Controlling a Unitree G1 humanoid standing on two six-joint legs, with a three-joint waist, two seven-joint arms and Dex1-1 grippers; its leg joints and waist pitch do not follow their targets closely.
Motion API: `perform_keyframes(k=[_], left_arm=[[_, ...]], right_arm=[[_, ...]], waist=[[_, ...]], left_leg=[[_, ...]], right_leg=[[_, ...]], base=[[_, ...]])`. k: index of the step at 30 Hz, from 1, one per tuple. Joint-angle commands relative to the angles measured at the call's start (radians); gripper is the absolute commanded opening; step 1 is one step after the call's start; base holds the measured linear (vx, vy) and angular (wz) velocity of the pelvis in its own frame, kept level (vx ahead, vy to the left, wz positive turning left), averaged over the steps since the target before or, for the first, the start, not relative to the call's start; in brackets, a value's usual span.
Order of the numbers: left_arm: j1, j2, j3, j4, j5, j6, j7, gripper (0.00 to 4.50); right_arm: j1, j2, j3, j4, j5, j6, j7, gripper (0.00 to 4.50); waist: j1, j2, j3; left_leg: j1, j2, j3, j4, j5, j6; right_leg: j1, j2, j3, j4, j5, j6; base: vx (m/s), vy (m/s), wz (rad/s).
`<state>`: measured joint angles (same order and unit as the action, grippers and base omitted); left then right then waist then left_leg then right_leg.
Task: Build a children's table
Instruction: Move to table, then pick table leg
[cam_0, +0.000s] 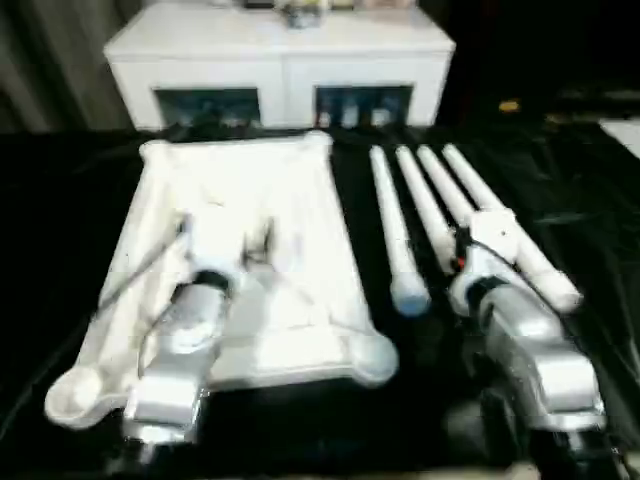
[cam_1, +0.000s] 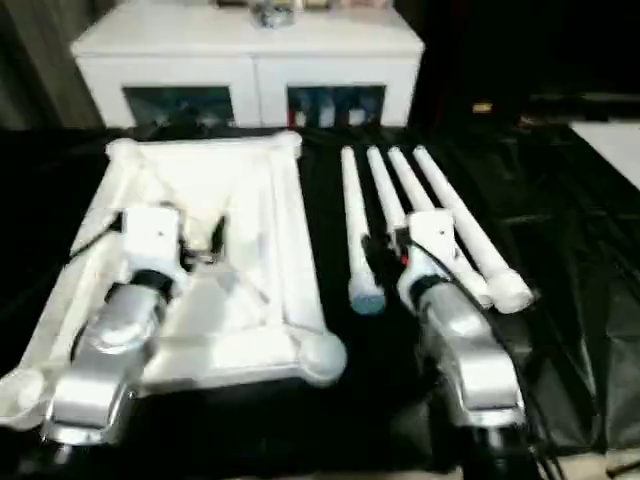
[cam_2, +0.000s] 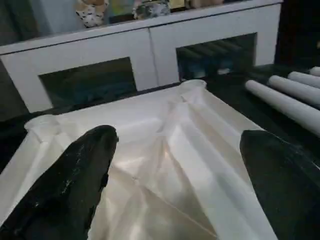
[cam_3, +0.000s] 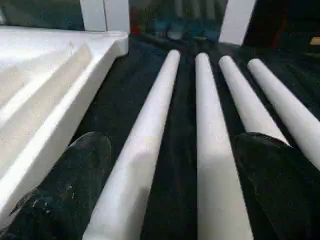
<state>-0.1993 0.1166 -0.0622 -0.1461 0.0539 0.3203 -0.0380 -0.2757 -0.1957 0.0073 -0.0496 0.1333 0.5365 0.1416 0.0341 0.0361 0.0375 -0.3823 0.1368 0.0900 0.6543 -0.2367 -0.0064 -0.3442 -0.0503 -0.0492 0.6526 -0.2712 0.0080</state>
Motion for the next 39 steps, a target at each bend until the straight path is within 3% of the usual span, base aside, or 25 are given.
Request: perform_keyframes(k=[1, 2, 3, 5, 6, 7, 8, 9, 10, 11, 12, 13, 14, 15, 17, 18, 20, 21, 24, 26, 29, 33, 36, 37, 39], left_arm=[[0.002, 0.017, 0.011, -0.007, -0.011, 0.007, -0.025, 4.43], [0.005, 0.023, 0.002, -0.010, -0.012, 0.007, -0.041, 4.43], [0.009, 0.032, -0.009, -0.014, -0.014, 0.006, -0.063, 4.43], [0.013, 0.042, -0.020, -0.023, -0.020, 0.001, -0.093, 4.43], [0.011, 0.052, -0.029, -0.030, -0.032, 0.002, -0.121, 4.43], [0.007, 0.062, -0.037, -0.032, -0.038, 0.002, -0.143, 4.43], [0.002, 0.072, -0.043, -0.035, -0.046, 0.011, -0.165, 4.43], [-0.001, 0.078, -0.047, -0.037, -0.051, 0.018, -0.178, 4.43], [-0.010, 0.090, -0.053, -0.040, -0.059, 0.023, -0.204, 4.43], [-0.010, 0.091, -0.053, -0.040, -0.060, 0.023, -0.204, 4.43], [-0.023, 0.107, -0.061, -0.043, -0.064, 0.030, -0.233, 4.43], [-0.039, 0.136, -0.075, -0.049, -0.064, 0.035, -0.277, 4.43], [-0.046, 0.147, -0.079, -0.053, -0.072, 0.041, -0.300, 4.43], [-0.049, 0.153, -0.081, -0.058, -0.079, 0.047, -0.317, 4.43], [-0.056, 0.175, -0.088, -0.082, -0.098, 0.069, -0.360, 4.43], [-0.059, 0.196, -0.098, -0.103, -0.114, 0.087, -0.397, 4.43], [-0.063, 0.227, -0.115, -0.136, -0.137, 0.116, -0.449, 4.43], [-0.064, 0.245, -0.126, -0.155, -0.149, 0.133, -0.480, 4.43], [-0.058, 0.347, -0.176, -0.250, -0.188, 0.201, -0.611, 4.43], [-0.058, 0.360, -0.183, -0.270, -0.194, 0.218, -0.630, 4.43], [-0.060, 0.354, -0.182, -0.295, -0.212, 0.245, -0.631, 4.50], [-0.074, 0.352, -0.181, -0.313, -0.225, 0.271, -0.623, 4.50], [-0.081, 0.352, -0.181, -0.318, -0.225, 0.283, -0.624, 4.50], [-0.081, 0.352, -0.181, -0.321, -0.226, 0.287, -0.626, 4.50], [-0.082, 0.350, -0.181, -0.322, -0.227, 0.289, -0.628, 4.50]], right_arm=[[-0.040, 0.019, 0.027, 0.023, 0.025, 0.056, 0.027, 4.46], [-0.059, 0.020, 0.026, 0.044, 0.033, 0.074, 0.032, 4.46], [-0.082, 0.012, 0.034, 0.073, 0.023, 0.094, 0.034, 4.46], [-0.119, 0.003, 0.041, 0.123, 0.004, 0.106, 0.033, 4.46], [-0.165, 0.000, 0.035, 0.186, -0.009, 0.119, 0.024, 4.46], [-0.203, -0.002, 0.032, 0.236, -0.018, 0.119, 0.022, 4.46], [-0.246, -0.003, 0.027, 0.291, -0.026, 0.116, 0.022, 4.46], [-0.273, -0.004, 0.025, 0.325, -0.032, 0.114, 0.022, 4.46], [-0.326, 0.005, 0.007, 0.394, -0.026, 0.101, 0.015, 4.46], [-0.327, 0.006, 0.006, 0.396, -0.026, 0.100, 0.014, 4.46], [-0.386, 0.002, 0.012, 0.483, -0.035, 0.088, 0.018, 4.46], [-0.474, -0.017, 0.051, 0.625, -0.074, 0.057, 0.022, 4.46], [-0.508, -0.021, 0.054, 0.683, -0.079, 0.047, 0.024, 4.46], [-0.530, -0.023, 0.055, 0.721, -0.079, 0.044, 0.029, 4.46], [-0.573, -0.021, 0.039, 0.794, -0.059, 0.059, 0.054, 4.46], [-0.603, -0.024, 0.038, 0.847, -0.066, 0.074, 0.060, 4.46], [-0.639, -0.030, 0.042, 0.911, -0.078, 0.097, 0.070, 4.46], [-0.655, -0.034, 0.046, 0.940, -0.086, 0.108, 0.081, 4.46], [-0.711, -0.040, 0.062, 1.079, -0.098, 0.162, 0.146, 4.46], [-0.727, -0.037, 0.050, 1.128, -0.094, 0.155, 0.155, 4.46], [-0.731, -0.031, 0.034, 1.178, -0.084, 0.152, 0.162, 4.09], [-0.740, -0.029, 0.019, 1.219, -0.081, 0.149, 0.173, 3.81], [-0.750, -0.030, 0.011, 1.244, -0.077, 0.144, 0.183, 3.64], [-0.753, -0.031, 0.012, 1.251, -0.080, 0.143, 0.187, 3.49], [-0.755, -0.033, 0.014, 1.257, -0.084, 0.142, 0.191, 3.36]], waist=[[0.000, 0.008, -0.057], [-0.005, 0.007, -0.070], [0.003, 0.009, -0.075], [0.007, 0.001, -0.073], [0.016, -0.006, -0.068], [0.017, -0.004, -0.065], [0.017, -0.005, -0.056], [0.014, -0.004, -0.053], [0.013, -0.007, -0.046], [0.013, -0.007, -0.046], [0.011, -0.014, -0.039], [0.007, -0.014, -0.039], [0.004, -0.021, -0.039], [0.007, -0.019, -0.038], [0.007, -0.023, -0.038], [0.006, -0.026, -0.043], [0.008, -0.023, -0.047], [0.008, -0.030, -0.051], [0.010, -0.030, -0.062], [0.014, -0.036, -0.064], [0.016, -0.034, -0.057], [0.021, -0.034, -0.051], [0.022, -0.033, -0.048], [0.023, -0.028, -0.048], [0.021, -0.030, -0.048]], left_leg=[[0.004, 0.074, -0.020, -0.079, 0.208, 0.096], [0.030, 0.088, -0.032, -0.065, 0.299, 0.101], [0.027, 0.080, -0.030, -0.055, 0.437, 0.095], [0.024, 0.071, -0.020, -0.054, 0.445, 0.071], [0.015, 0.067, -0.005, -0.067, 0.307, 0.029], [0.013, 0.067, -0.003, -0.073, 0.246, 0.014], [0.013, 0.069, 0.003, -0.085, 0.098, -0.021], [0.011, 0.069, 0.004, -0.093, 0.026, -0.039], [0.020, 0.074, 0.015, -0.105, -0.128, -0.081], [0.020, 0.074, 0.015, -0.105, -0.128, -0.081], [0.023, 0.074, 0.024, -0.114, -0.234, -0.099], [0.025, 0.071, 0.025, -0.115, -0.269, -0.107], [0.025, 0.070, 0.030, -0.117, -0.290, -0.109], [0.031, 0.072, 0.036, -0.117, -0.292, -0.109], [0.026, 0.076, 0.039, -0.118, -0.263, -0.101], [0.015, 0.078, 0.041, -0.117, -0.202, -0.087], [0.015, 0.078, 0.047, -0.114, -0.146, -0.076], [0.012, 0.078, 0.050, -0.111, -0.099, -0.065], [0.009, 0.074, 0.059, -0.099, 0.021, -0.022], [0.006, 0.076, 0.063, -0.093, 0.081, 0.012], [0.006, 0.082, 0.068, -0.095, 0.045, 0.023], [0.012, 0.086, 0.070, -0.102, -0.033, -0.010], [0.014, 0.088, 0.074, -0.108, -0.102, -0.055], [0.016, 0.088, 0.074, -0.109, -0.112, -0.067], [0.014, 0.088, 0.074, -0.110, -0.116, -0.074]], right_leg=[[0.037, -0.058, 0.028, -0.051, 0.186, -0.221], [0.016, -0.060, 0.031, -0.035, 0.286, -0.219], [0.014, -0.065, 0.034, -0.032, 0.393, -0.222], [0.013, -0.069, 0.038, -0.034, 0.412, -0.226], [0.018, -0.077, 0.040, -0.045, 0.345, -0.240], [0.018, -0.079, 0.041, -0.047, 0.308, -0.247], [0.014, -0.083, 0.042, -0.054, 0.216, -0.257], [0.018, -0.085, 0.043, -0.058, 0.170, -0.259], [0.009, -0.088, 0.048, -0.070, 0.069, -0.250], [0.009, -0.088, 0.048, -0.070, 0.069, -0.250], [0.003, -0.093, 0.052, -0.081, -0.049, -0.230], [-0.001, -0.094, 0.050, -0.083, -0.105, -0.231], [-0.001, -0.097, 0.050, -0.091, -0.174, -0.218], [-0.009, -0.101, 0.054, -0.098, -0.197, -0.208], [-0.006, -0.102, 0.055, -0.096, -0.167, -0.207], [0.001, -0.100, 0.051, -0.083, -0.107, -0.216], [0.000, -0.096, 0.048, -0.079, -0.026, -0.232], [0.004, -0.095, 0.046, -0.069, 0.040, -0.247], [0.005, -0.088, 0.042, -0.054, 0.191, -0.278], [0.004, -0.090, 0.043, -0.048, 0.260, -0.298], [0.001, -0.092, 0.044, -0.052, 0.221, -0.313], [-0.002, -0.091, 0.045, -0.060, 0.119, -0.304], [-0.006, -0.091, 0.046, -0.066, 0.033, -0.280], [-0.008, -0.091, 0.045, -0.067, 0.021, -0.271], [-0.007, -0.090, 0.045, -0.067, 0.021, -0.267]], base=[[0.080, 0.046, -0.04], [0.080, 0.046, -0.04], [0.055, 0.066, 0.01], [-0.003, 0.066, -0.01], [-0.026, 0.058, 0.00], [-0.051, 0.042, 0.00], [-0.051, 0.042, 0.00], [-0.070, 0.022, -0.01], [-0.077, 0.004, 0.02], [-0.077, 0.004, 0.02], [-0.070, -0.006, 0.05], [-0.070, -0.009, 0.01], [-0.070, -0.009, 0.01], [-0.064, -0.016, 0.02], [0.000, 0.000, 0.00], [0.000, 0.000, 0.00], [0.000, 0.000, 0.00], [0.000, 0.000, 0.00], [0.000, 0.000, 0.00], [0.000, 0.000, 0.00], [0.000, 0.000, 0.00], [0.000, 0.000, 0.00], [0.000, 0.000, 0.00], [0.000, 0.000, 0.00], [0.000, 0.000, 0.00]])
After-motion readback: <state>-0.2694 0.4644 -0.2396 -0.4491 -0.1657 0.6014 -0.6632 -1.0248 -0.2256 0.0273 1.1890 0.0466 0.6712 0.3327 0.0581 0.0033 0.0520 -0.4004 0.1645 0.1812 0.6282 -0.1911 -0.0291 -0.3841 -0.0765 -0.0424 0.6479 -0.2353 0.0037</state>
